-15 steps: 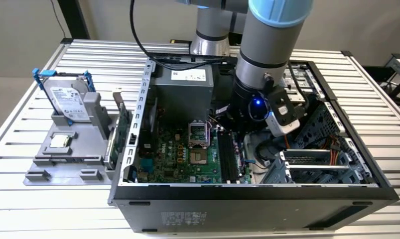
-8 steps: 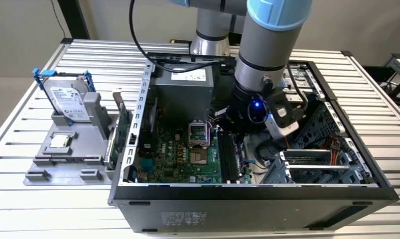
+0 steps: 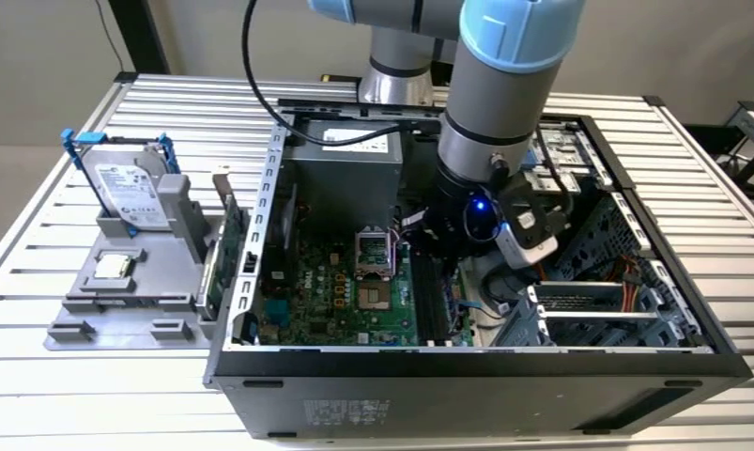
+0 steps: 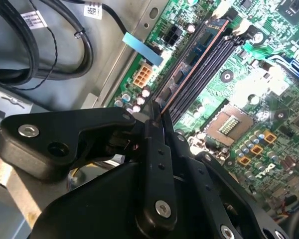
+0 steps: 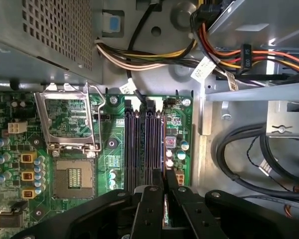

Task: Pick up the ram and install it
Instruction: 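Insert the ram into the slot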

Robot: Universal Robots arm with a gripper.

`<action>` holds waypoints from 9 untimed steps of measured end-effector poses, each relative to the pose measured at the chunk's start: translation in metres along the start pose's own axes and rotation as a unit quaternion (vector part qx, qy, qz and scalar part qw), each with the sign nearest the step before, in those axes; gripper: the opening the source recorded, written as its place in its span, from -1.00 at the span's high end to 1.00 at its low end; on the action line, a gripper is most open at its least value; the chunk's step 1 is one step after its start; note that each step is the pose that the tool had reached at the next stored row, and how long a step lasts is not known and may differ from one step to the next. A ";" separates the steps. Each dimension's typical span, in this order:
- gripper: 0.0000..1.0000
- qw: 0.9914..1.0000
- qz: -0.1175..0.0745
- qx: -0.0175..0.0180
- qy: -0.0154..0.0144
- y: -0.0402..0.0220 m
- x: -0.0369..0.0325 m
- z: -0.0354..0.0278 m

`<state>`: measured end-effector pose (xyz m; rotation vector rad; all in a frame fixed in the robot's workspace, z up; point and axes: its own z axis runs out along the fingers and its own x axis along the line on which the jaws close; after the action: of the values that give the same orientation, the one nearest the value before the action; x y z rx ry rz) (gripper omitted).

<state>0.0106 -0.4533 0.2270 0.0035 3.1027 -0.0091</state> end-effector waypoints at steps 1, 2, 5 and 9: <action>1.00 1.000 0.000 0.000 0.000 0.0000 0.0001 0.0012; 1.00 1.000 0.000 0.000 0.000 0.0000 0.0001 0.0027; 1.00 1.000 0.000 0.000 0.000 0.0000 0.0002 0.0053; 1.00 1.000 0.000 0.000 0.000 0.0001 0.0003 0.0066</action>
<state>0.0106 -0.4533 0.2204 0.0025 3.1035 -0.0095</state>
